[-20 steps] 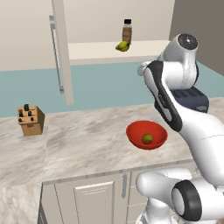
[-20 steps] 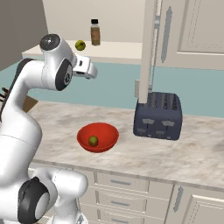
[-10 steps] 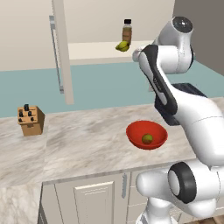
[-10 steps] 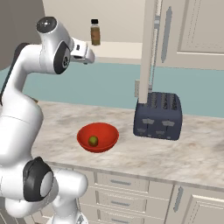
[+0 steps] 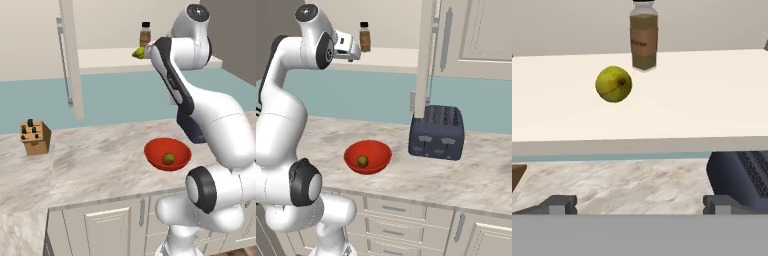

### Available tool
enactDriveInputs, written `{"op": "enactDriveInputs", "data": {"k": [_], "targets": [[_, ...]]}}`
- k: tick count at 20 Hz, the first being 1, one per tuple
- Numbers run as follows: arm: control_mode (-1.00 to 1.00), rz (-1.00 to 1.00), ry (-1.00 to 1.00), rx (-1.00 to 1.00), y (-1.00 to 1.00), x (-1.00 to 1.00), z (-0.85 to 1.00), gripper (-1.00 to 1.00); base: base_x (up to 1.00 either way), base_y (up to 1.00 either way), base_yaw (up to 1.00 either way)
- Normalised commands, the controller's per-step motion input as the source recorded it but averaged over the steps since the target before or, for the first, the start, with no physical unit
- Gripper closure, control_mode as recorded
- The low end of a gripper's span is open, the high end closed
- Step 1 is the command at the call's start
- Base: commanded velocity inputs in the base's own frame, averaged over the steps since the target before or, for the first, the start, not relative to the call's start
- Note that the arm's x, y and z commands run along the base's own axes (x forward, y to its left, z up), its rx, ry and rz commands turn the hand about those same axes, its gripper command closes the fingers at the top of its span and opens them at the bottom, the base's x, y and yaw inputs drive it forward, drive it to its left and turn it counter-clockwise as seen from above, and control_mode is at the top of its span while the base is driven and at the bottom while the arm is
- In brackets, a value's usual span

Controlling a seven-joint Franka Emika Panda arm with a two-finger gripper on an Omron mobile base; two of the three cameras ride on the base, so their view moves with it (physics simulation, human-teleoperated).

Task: Open the cabinet. Pick the pear and mango from the cabinet and place them into the bowl. Then close the cabinet.

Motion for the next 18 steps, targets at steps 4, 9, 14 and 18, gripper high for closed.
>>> {"op": "enactDriveInputs", "data": {"k": [4,9,14,18], "targets": [[-1.0,0.0,0.0,0.0,0.15,0.31,0.0,-1.0,0.0,0.0,0.0],[-1.0,0.0,0.0,0.0,0.11,0.37,0.0,-1.0,0.0,0.0,0.0],[-1.0,0.0,0.0,0.0,0.14,0.35,-0.11,-1.0,0.0,0.0,0.0],[-1.0,0.0,0.0,0.0,0.14,0.34,-0.18,-1.0,0.0,0.0,0.0]]}}
